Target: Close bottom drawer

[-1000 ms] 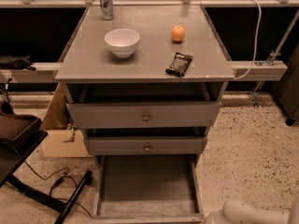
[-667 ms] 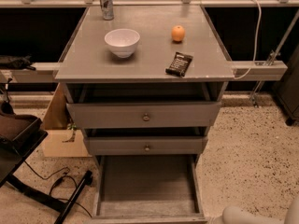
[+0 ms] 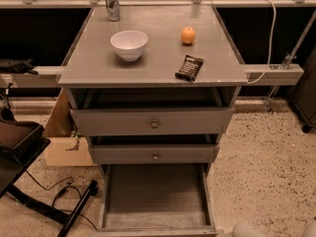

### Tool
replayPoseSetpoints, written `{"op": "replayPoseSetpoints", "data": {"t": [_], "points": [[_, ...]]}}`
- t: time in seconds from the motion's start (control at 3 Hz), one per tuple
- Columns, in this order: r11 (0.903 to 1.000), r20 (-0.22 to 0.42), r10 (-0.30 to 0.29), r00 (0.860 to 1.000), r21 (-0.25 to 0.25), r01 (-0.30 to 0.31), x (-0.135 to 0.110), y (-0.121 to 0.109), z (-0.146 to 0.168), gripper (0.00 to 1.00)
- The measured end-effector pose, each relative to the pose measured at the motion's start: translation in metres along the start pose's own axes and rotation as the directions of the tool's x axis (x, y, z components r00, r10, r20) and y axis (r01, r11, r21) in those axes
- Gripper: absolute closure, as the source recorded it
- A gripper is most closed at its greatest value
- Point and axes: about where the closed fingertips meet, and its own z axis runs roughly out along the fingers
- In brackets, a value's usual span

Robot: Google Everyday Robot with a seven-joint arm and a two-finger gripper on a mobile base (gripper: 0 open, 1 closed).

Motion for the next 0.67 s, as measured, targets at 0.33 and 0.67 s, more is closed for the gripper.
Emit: {"op": "replayPoseSetpoints", "data": {"t": [0.33,0.67], "points": [[0.9998,0.098,0.01,0.995,-0.021,-0.008,-0.0222,-0.0081,0.0149,1.0],[0.9998,0.098,0.01,0.995,-0.021,-0.008,-0.0219,-0.0075,0.0144,1.0]]}}
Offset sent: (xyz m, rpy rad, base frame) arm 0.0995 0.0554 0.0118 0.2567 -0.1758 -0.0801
